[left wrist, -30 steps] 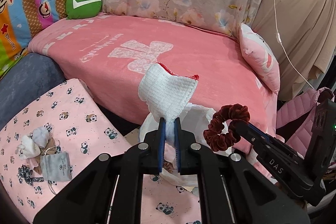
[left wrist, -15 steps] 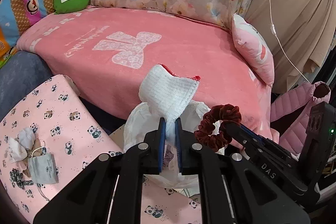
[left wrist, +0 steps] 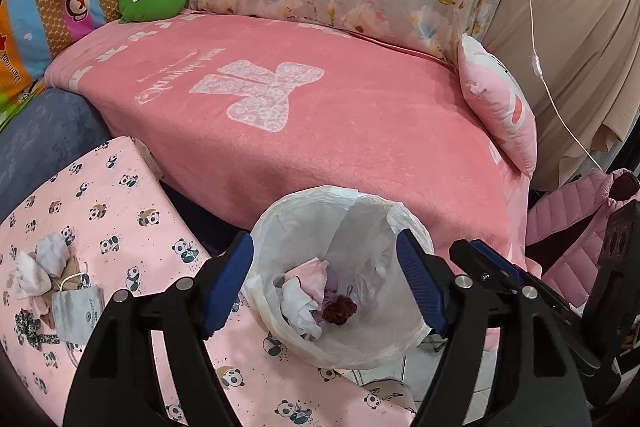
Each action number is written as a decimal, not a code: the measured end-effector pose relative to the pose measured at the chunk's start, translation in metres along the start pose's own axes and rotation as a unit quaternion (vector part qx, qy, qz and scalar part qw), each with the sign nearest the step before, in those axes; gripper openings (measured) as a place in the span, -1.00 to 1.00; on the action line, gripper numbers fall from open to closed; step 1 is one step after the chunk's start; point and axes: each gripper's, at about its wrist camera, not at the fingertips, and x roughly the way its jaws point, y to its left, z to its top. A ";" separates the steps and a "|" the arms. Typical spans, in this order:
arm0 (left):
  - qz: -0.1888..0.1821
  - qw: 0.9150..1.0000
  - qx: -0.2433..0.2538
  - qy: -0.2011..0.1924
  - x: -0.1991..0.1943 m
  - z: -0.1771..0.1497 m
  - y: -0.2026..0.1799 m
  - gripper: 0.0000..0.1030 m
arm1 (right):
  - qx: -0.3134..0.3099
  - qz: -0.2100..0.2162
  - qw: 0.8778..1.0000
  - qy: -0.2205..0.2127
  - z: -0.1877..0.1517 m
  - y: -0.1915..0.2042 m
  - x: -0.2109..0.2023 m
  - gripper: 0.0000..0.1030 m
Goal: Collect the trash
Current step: 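Open both grippers to drop the knit cloth and scrunchie into the bin, then move both open grippers back over the remaining cloth items on the bed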
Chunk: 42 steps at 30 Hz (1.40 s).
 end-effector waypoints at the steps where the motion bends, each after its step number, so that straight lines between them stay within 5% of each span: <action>1: 0.002 1.000 -0.003 0.001 0.000 -0.001 0.002 0.37 | -0.001 0.001 1.000 0.001 0.000 0.001 0.000 -0.39; 19: 0.059 0.996 -0.067 -0.006 -0.024 -0.026 0.065 0.37 | -0.057 0.032 0.997 0.031 -0.019 0.058 0.012 -0.30; 37: 0.138 0.979 -0.146 -0.019 -0.065 -0.068 0.162 0.37 | -0.137 0.070 0.985 0.078 -0.063 0.160 0.037 -0.19; 42: 0.168 0.973 -0.158 -0.018 -0.075 -0.083 0.188 0.37 | -0.158 0.078 0.980 0.089 -0.079 0.188 0.045 0.00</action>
